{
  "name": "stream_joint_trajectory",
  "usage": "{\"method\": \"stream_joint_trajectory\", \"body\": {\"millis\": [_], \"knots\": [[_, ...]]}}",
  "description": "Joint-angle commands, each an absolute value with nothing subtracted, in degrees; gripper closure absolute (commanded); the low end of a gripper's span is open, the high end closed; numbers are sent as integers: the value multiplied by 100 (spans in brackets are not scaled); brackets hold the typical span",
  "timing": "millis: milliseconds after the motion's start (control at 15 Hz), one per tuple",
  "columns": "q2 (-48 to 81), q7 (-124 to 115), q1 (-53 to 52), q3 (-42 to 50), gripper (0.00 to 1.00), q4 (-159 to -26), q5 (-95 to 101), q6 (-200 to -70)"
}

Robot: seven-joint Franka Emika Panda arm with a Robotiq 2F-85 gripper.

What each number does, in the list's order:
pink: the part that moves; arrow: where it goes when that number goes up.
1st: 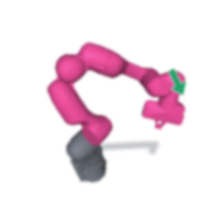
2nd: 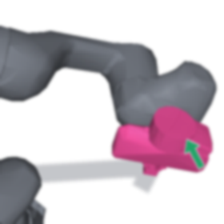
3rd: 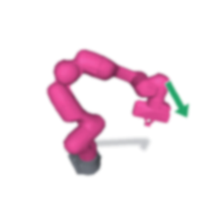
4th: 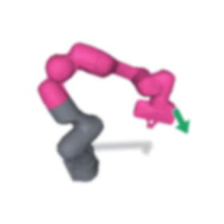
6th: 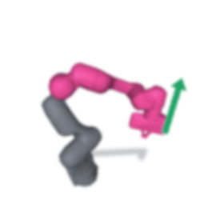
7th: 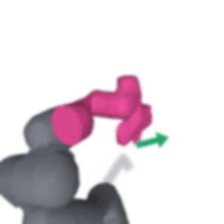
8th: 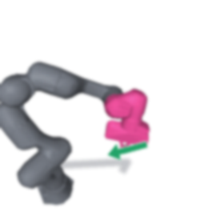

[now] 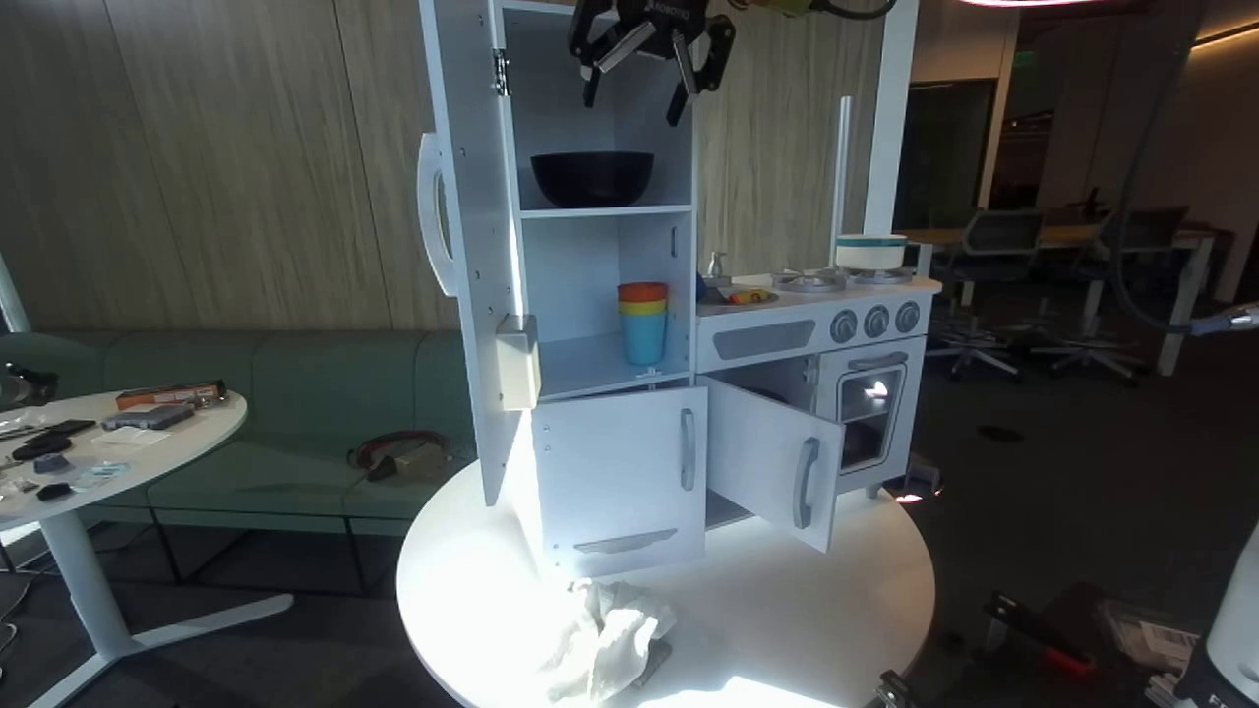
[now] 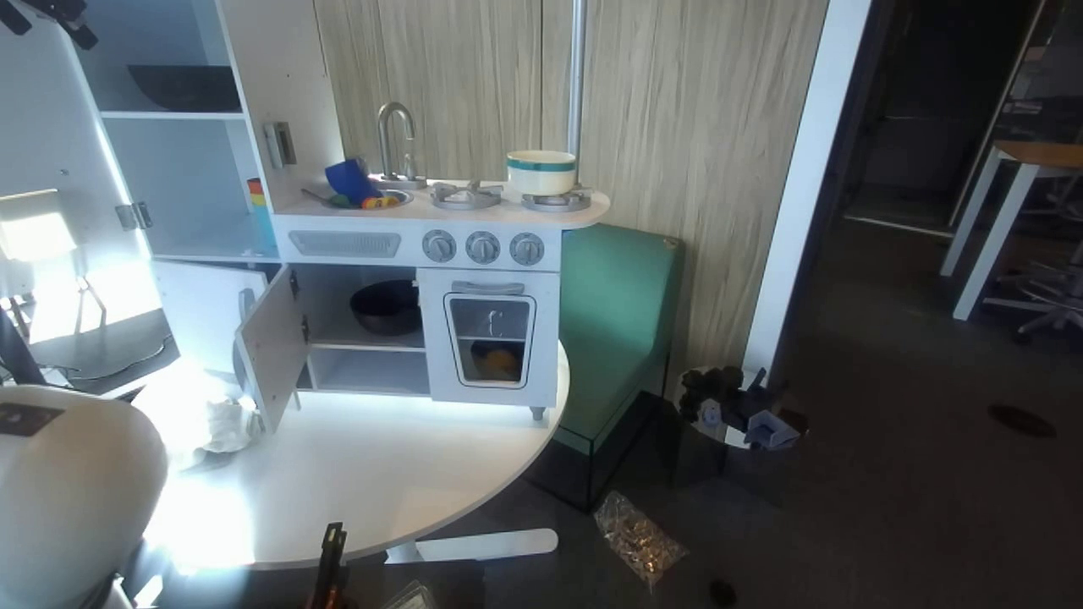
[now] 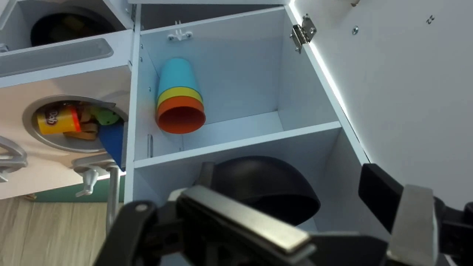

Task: Remove the black bowl from the upper cabinet and put it on the counter.

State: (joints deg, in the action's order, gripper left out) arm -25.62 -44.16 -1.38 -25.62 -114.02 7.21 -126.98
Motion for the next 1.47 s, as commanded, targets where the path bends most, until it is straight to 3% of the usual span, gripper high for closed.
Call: {"method": "stream_joint_trajectory", "body": {"millis": [0, 400, 800, 1000, 1400], "knots": [[-2680, -5226, -70, -2477, 0, -12208, 884, -14223], [-2981, -6845, 503, -2872, 0, -13360, 1236, -16282], [-3661, -8155, 1313, -3339, 0, -13834, 1116, -17172], [-3735, -8483, 1788, -3578, 0, -13654, 808, -17257], [-3134, -8372, 1746, -3490, 0, -12979, 392, -16497]]}}
